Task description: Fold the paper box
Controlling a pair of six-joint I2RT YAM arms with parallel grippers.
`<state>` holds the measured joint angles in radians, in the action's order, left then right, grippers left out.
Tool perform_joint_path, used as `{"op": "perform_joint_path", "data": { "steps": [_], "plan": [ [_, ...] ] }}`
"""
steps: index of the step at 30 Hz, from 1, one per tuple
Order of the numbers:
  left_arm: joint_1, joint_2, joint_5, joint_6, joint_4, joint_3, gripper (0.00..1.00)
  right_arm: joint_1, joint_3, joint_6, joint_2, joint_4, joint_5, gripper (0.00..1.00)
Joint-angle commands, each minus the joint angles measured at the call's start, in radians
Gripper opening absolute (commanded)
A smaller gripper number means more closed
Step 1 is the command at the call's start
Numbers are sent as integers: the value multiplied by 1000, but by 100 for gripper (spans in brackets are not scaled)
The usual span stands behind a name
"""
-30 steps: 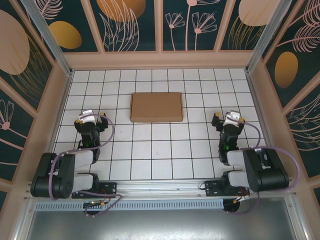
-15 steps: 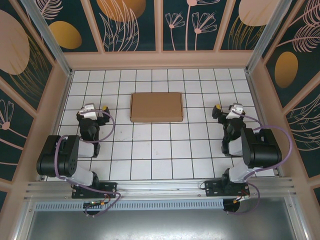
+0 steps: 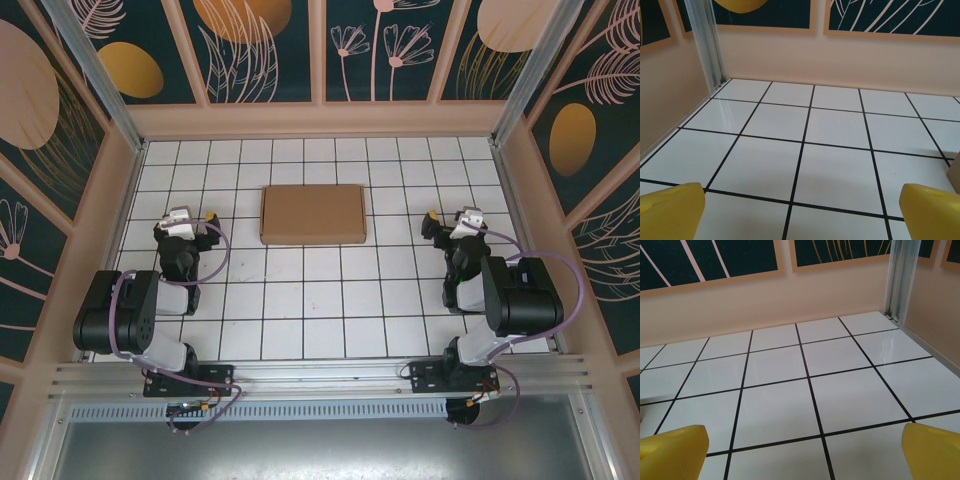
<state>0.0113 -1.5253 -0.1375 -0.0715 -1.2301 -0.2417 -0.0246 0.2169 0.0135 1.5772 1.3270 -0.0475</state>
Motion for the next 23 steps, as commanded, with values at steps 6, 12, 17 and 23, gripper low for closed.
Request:
{"op": "perform_joint_path", "data": {
  "steps": [6, 12, 17, 23],
  "plan": [
    [-5, 6, 16, -1, -39, 4, 99, 5, -5, 4, -13, 14, 3, 99],
    [-4, 5, 16, -1, -37, 2, 99, 5, -4, 3, -13, 14, 3, 99],
    [-5, 5, 16, -2, -38, 2, 99, 5, -5, 3, -13, 14, 3, 99],
    [-5, 8, 17, -2, -36, 4, 99, 3, -5, 3, -13, 11, 6, 99]
  ]
}}
